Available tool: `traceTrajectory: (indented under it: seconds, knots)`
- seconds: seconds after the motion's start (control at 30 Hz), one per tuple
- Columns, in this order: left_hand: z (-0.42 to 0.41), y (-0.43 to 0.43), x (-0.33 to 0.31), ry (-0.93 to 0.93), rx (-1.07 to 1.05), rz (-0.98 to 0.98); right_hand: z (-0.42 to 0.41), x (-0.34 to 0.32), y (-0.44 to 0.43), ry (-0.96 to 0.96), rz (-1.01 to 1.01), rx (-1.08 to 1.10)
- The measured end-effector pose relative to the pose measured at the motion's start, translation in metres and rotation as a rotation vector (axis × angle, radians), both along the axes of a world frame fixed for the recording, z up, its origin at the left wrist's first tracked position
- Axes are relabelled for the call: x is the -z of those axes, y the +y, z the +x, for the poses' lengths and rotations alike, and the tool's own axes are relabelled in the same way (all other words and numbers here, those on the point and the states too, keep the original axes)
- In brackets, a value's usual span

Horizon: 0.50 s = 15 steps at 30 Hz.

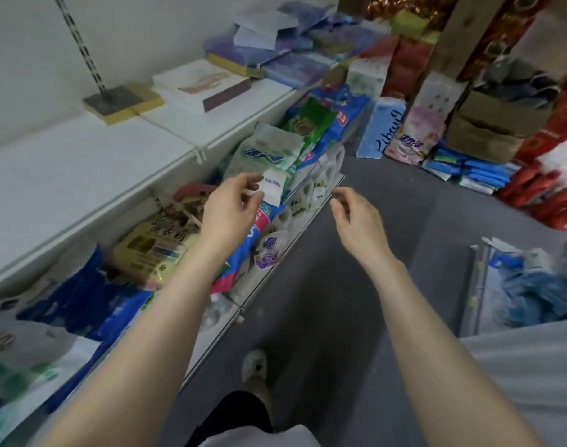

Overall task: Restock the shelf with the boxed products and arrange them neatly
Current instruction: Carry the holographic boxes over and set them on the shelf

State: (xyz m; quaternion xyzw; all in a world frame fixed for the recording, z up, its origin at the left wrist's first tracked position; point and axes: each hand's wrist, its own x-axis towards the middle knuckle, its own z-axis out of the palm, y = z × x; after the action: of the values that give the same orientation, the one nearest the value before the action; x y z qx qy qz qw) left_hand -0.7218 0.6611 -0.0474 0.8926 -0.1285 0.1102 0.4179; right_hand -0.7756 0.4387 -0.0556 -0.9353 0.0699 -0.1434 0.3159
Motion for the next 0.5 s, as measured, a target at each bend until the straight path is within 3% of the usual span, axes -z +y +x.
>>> traceTrajectory:
  seconds: [0.33, 0.5]
  knots:
    - [0.212, -0.080, -0.041, -0.197, 0.028, 0.006, 0.201, -0.041, -0.077, -0.096, -0.098, -0.028]
    - [0.323, -0.103, -0.057, -0.310, -0.022, 0.171, 0.299, -0.054, -0.098, -0.128, -0.120, -0.081]
